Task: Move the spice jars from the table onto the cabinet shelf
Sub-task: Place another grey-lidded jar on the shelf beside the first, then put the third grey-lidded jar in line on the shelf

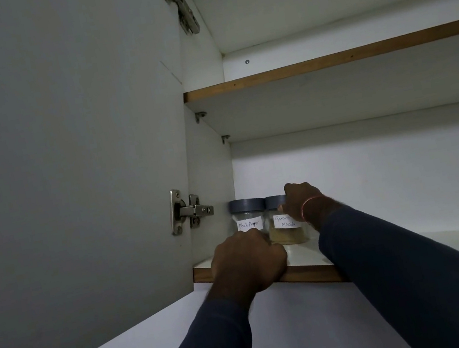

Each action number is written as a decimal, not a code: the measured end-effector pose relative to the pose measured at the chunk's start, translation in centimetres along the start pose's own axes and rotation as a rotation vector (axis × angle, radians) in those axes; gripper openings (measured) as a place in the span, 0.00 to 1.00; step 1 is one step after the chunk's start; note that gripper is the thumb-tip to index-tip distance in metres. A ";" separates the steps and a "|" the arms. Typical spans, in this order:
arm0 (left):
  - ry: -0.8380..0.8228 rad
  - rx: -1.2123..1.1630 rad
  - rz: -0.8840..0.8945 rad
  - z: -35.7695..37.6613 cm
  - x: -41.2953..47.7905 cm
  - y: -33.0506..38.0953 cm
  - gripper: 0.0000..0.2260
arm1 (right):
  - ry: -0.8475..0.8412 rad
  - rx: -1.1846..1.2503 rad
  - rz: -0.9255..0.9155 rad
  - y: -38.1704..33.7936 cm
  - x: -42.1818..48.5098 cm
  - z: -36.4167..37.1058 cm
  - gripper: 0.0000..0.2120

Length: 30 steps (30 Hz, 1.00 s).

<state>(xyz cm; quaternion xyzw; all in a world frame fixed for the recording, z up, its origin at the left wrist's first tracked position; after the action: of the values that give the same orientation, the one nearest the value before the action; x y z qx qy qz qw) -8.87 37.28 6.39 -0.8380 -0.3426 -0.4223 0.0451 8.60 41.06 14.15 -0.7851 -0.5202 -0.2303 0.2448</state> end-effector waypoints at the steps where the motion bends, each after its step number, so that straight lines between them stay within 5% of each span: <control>1: -0.002 -0.001 0.005 0.0 0.0 0.0 0.13 | -0.001 0.003 -0.001 0.0 0.0 0.0 0.15; 8: 0.045 0.011 0.008 -0.1 0.0 0.0 0.14 | -0.046 0.036 0.023 0.2 -0.1 0.3 0.18; 13: 0.287 -0.064 0.007 -1.3 -1.3 0.3 0.16 | -0.015 0.010 0.066 0.2 -3.0 -1.3 0.24; 17: 0.293 -0.073 -0.042 -1.5 -1.6 0.2 0.16 | -0.079 0.006 -0.087 -1.3 -8.6 -2.6 0.23; 21: 0.279 -0.064 -0.151 -2.3 -3.3 1.0 0.17 | -0.192 0.108 -0.180 -0.7 -18.2 -4.3 0.23; 26: 0.419 -0.437 -0.053 -1.0 -11.8 6.9 0.17 | 0.078 -0.032 -0.388 5.7 -34.2 -4.6 0.21; 28: 0.365 -0.604 -0.017 2.7 -18.0 10.6 0.15 | -0.017 0.108 -0.287 10.6 -41.7 -1.8 0.19; 30: 0.136 -0.702 -0.003 8.4 -25.5 14.9 0.16 | -0.190 0.223 -0.037 16.5 -49.1 1.9 0.18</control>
<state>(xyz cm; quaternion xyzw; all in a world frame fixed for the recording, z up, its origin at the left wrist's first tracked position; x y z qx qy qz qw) -4.40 15.33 -14.63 -0.7718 -0.1739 -0.5693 -0.2235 6.81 2.09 -19.98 -0.7617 -0.5778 -0.1002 0.2756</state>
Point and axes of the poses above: each hand's wrist, its own x-axis towards the middle knuckle, its own z-axis out of the palm, y = z × x, the point moved 6 cm from there along x, towards the middle knuckle, and after that the axes turned 1 degree about -y, right-handed, at the moved point
